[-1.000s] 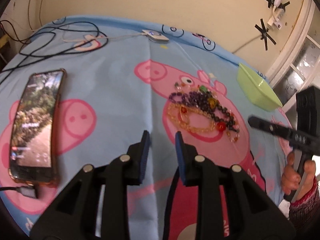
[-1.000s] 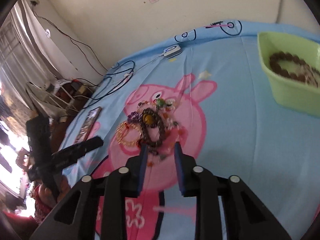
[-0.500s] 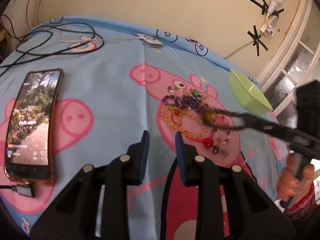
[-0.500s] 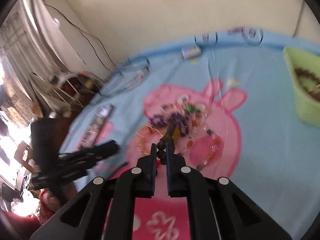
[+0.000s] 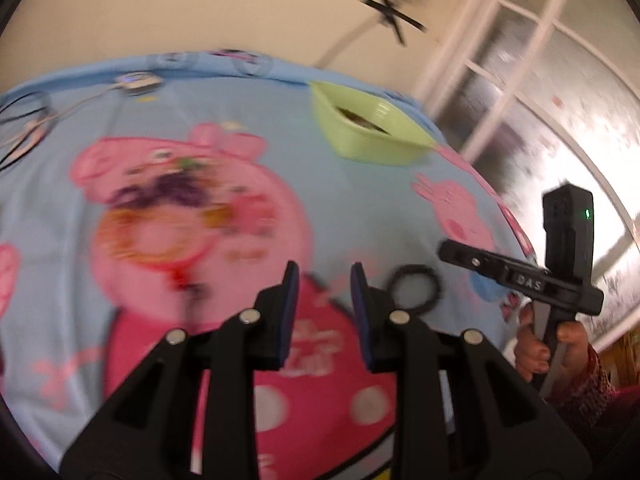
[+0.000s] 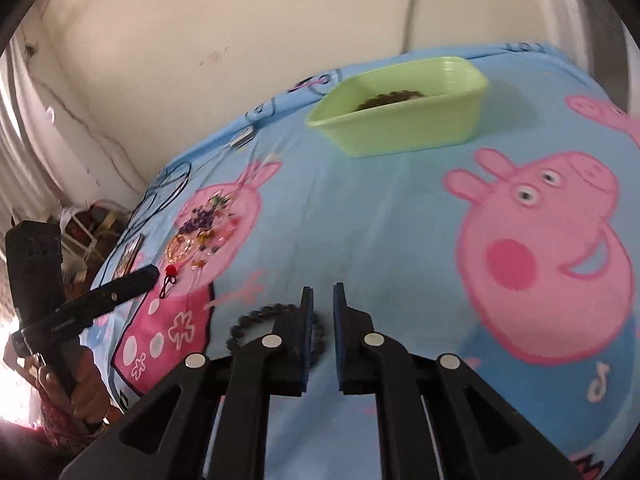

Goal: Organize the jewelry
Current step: 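Grasp a black bead bracelet with the right gripper and lift it, then lower the black bead bracelet into the green tray and open the right gripper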

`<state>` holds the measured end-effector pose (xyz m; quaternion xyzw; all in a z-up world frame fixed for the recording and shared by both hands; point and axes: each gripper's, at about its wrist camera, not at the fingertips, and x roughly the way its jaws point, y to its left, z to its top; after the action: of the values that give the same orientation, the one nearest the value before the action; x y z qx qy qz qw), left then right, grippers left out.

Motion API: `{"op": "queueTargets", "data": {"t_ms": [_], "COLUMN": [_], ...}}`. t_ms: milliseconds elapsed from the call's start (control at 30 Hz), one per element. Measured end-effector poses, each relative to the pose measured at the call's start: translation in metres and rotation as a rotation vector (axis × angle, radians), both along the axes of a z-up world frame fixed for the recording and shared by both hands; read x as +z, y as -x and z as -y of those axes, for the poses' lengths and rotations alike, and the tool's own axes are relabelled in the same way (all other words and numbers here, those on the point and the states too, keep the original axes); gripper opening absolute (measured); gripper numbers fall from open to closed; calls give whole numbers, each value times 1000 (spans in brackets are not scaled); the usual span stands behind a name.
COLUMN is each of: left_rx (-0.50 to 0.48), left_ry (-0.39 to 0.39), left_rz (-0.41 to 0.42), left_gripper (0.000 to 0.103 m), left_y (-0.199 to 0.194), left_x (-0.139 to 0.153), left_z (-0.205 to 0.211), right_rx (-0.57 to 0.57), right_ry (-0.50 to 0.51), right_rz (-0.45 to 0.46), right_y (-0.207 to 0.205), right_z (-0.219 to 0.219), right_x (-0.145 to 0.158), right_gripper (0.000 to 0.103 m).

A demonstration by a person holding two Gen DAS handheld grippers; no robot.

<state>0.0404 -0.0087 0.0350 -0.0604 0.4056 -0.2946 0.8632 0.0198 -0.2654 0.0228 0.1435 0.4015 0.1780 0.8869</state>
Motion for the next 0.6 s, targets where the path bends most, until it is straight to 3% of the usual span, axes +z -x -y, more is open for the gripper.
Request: {"op": "queueTargets", "data": {"t_ms": [100, 200, 300, 433, 500, 533, 600], "left_rx": [-73, -113, -118, -116, -125, -132, -139], "left_ry": [-44, -136, -223, -233, -230, -223, -213], "left_rz": [-3, 7, -4, -11, 4, -5, -13], "left_gripper": [25, 25, 25, 25, 14, 9, 8], "left_y": [2, 4, 5, 5, 7, 6, 3], "left_x": [-3, -11, -23, -30, -31, -32, -31], "left_z": [36, 65, 82, 81, 83, 86, 89], "right_rx": [24, 71, 109, 144, 144, 138, 132], "right_ry": [15, 50, 89, 211, 221, 225, 233], "right_rz": [24, 37, 52, 75, 80, 86, 89], "right_y": [7, 12, 17, 18, 16, 15, 13], "right_z": [4, 1, -7, -27, -32, -32, -35], "right_x": [3, 3, 1, -7, -13, -14, -14], "right_gripper": [0, 0, 7, 7, 6, 0, 0]}}
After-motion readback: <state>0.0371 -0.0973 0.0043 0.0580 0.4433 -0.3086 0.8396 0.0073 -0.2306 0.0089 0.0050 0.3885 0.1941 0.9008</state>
